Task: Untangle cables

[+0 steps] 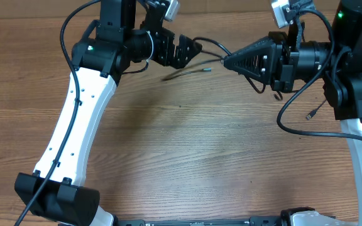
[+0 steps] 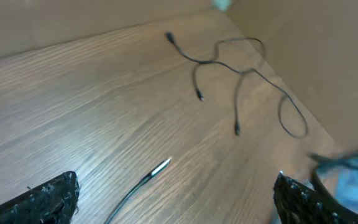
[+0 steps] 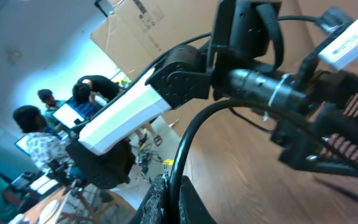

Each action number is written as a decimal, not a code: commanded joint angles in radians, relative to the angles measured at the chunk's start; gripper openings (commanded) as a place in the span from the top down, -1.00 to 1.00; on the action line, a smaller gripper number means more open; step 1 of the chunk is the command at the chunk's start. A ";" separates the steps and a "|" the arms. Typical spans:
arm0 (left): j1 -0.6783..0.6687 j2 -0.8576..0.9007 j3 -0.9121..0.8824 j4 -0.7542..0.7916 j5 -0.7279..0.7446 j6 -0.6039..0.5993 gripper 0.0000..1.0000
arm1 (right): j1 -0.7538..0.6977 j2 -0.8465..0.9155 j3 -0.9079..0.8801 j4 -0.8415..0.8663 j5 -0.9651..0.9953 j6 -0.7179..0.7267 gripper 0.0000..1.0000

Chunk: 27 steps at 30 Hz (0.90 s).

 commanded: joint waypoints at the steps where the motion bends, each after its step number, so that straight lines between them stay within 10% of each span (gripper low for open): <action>1: -0.022 -0.003 0.015 0.024 -0.084 -0.106 -0.99 | 0.001 -0.002 0.010 -0.020 -0.048 -0.001 0.92; 17: -0.040 -0.003 0.015 -0.066 0.142 0.158 -1.00 | 0.000 -0.002 0.009 -0.021 -0.003 -0.004 0.92; 27: -0.039 -0.003 0.015 -0.276 0.325 0.112 -0.99 | 0.001 -0.002 0.009 -0.048 0.085 -0.004 0.92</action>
